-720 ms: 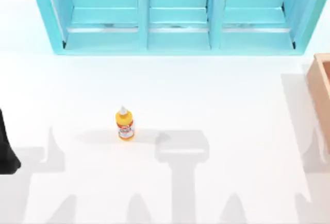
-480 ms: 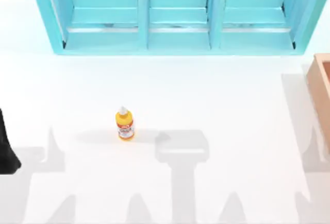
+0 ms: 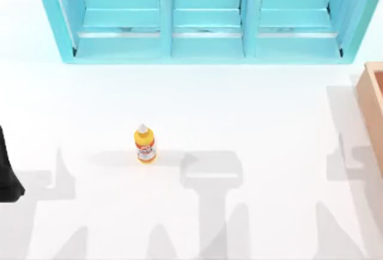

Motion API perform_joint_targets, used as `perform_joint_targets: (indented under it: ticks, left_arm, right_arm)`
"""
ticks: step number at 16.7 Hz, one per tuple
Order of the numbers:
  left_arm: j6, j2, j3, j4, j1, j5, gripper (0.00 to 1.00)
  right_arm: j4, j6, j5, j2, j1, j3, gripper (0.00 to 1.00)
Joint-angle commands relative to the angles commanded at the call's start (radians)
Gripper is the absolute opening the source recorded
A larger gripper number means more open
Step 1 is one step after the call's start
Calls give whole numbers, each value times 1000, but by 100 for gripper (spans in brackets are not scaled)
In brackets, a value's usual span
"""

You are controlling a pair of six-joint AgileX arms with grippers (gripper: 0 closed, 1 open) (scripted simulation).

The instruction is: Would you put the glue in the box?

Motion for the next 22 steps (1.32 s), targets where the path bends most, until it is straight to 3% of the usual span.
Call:
perform_joint_targets:
  ticks: [13,22]
  left_arm:
    - [0,0,0,0,0,0,100]
    - [0,0,0,0,0,0,100]
  right_arm:
    - [391,273,671,1208,684,534,100]
    - [580,306,972,1782,963,891,100]
